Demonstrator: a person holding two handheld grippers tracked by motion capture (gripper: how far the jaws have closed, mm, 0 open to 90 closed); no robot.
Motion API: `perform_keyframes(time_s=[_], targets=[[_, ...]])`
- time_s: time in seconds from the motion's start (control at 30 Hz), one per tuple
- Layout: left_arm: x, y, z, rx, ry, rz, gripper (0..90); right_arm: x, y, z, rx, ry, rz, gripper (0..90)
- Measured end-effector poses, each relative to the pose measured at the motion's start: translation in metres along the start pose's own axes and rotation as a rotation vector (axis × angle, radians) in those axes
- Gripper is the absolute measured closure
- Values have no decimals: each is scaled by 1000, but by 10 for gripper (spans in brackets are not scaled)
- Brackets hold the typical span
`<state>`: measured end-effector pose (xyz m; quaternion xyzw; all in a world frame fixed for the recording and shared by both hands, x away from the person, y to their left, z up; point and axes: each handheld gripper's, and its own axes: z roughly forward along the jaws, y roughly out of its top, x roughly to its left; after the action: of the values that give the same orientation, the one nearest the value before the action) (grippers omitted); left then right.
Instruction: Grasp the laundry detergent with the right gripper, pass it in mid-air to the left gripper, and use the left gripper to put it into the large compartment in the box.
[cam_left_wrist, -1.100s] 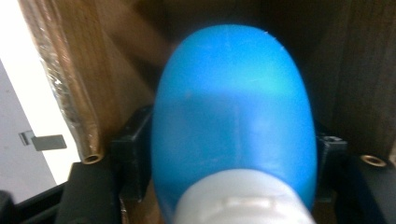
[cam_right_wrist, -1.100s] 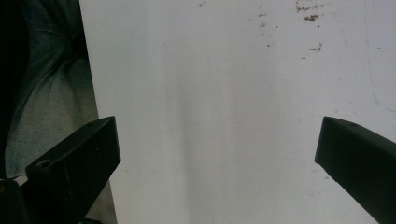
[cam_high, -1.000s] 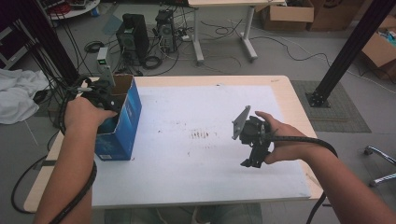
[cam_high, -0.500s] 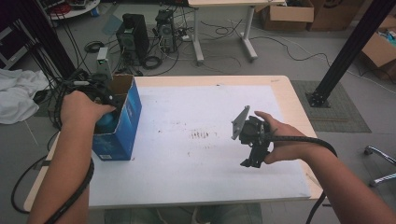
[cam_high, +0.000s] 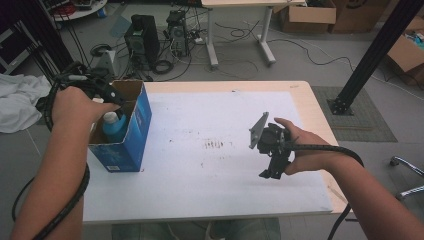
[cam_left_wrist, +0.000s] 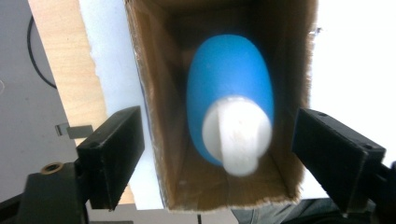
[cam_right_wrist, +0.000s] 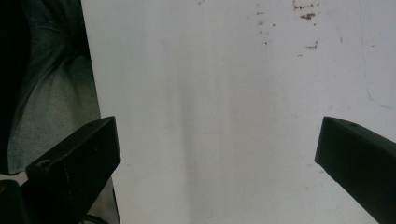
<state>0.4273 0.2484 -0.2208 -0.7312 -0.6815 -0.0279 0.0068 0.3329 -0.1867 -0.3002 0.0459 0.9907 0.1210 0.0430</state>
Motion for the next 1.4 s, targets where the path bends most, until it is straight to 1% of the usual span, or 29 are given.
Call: perform_keyframes(time_s=[0.03,0.07,0.1,0.13,0.17,0.27,0.3,0.33,0.37,0.4,0.5,0.53,0.6,0.63,0.67,0.73,0.8,0.83,0.87,0.9,1.07,1.1,1.13,1.17,1.2,1.27,1.4], targets=[[-1,0,-3,-1,2,6,175,0,0,0,0,0,0,0],[-3,-1,-10,-9,10,20,159,0,0,0,1,0,2,0],[-3,-1,-10,-9,10,20,158,0,0,0,1,0,2,0],[-5,-2,-17,-17,11,32,154,0,0,-1,2,-1,3,0],[-5,-2,-17,-17,11,32,154,0,0,-1,2,-1,3,0],[-9,-3,-29,-30,12,56,153,1,-1,-2,0,-4,2,0],[-10,-3,-31,-33,10,56,154,1,-1,-2,1,-5,3,0],[-13,-3,-37,-34,9,74,153,1,-1,-3,-3,-4,3,0],[-13,-3,-37,-34,9,74,153,1,-1,-3,-3,-4,3,0],[-17,-4,-42,-37,4,89,151,2,-1,-3,-2,-7,4,0],[-21,-5,-45,-39,-9,99,130,2,-1,-3,-2,-6,4,0],[-22,-5,-47,-40,-12,108,96,2,-1,-3,-1,-6,5,0],[-27,-5,-49,-28,-6,123,83,2,-1,-4,0,-8,7,0],[-27,-5,-49,-28,-6,123,81,2,-1,-4,-1,-7,8,0],[-30,-6,-51,-31,-9,134,80,2,-1,-4,-2,-7,9,0],[-31,-6,-52,-32,-11,136,67,3,-2,-4,-3,-9,10,0],[-36,-5,-55,-33,-19,152,58,3,-2,-5,-3,-9,10,0],[-36,-5,-55,-33,-19,152,57,3,-3,-5,-4,-9,12,0],[-41,-6,-57,-37,-20,166,56,3,-3,-5,-4,-9,13,0],[-41,-6,-57,-37,-20,166,55,3,-3,-5,-4,-9,13,0],[-55,-6,-62,-45,-20,205,43,4,-5,-6,-3,-11,20,0],[-58,-6,-62,-41,-21,215,18,4,-5,-6,-7,-10,22,0],[-60,-6,-63,-38,-21,228,18,4,-5,-6,-7,-10,22,0],[-64,-6,-63,-34,-22,248,17,4,-5,-6,-9,-12,21,0],[-66,-6,-63,-30,-33,263,2,4,-5,-6,-11,-12,21,0],[-72,-7,-63,-17,-44,305,1,5,-5,-6,-11,-12,22,0],[-83,-9,-63,-19,-68,381,1,4,-6,-7,-4,-11,24,0]])
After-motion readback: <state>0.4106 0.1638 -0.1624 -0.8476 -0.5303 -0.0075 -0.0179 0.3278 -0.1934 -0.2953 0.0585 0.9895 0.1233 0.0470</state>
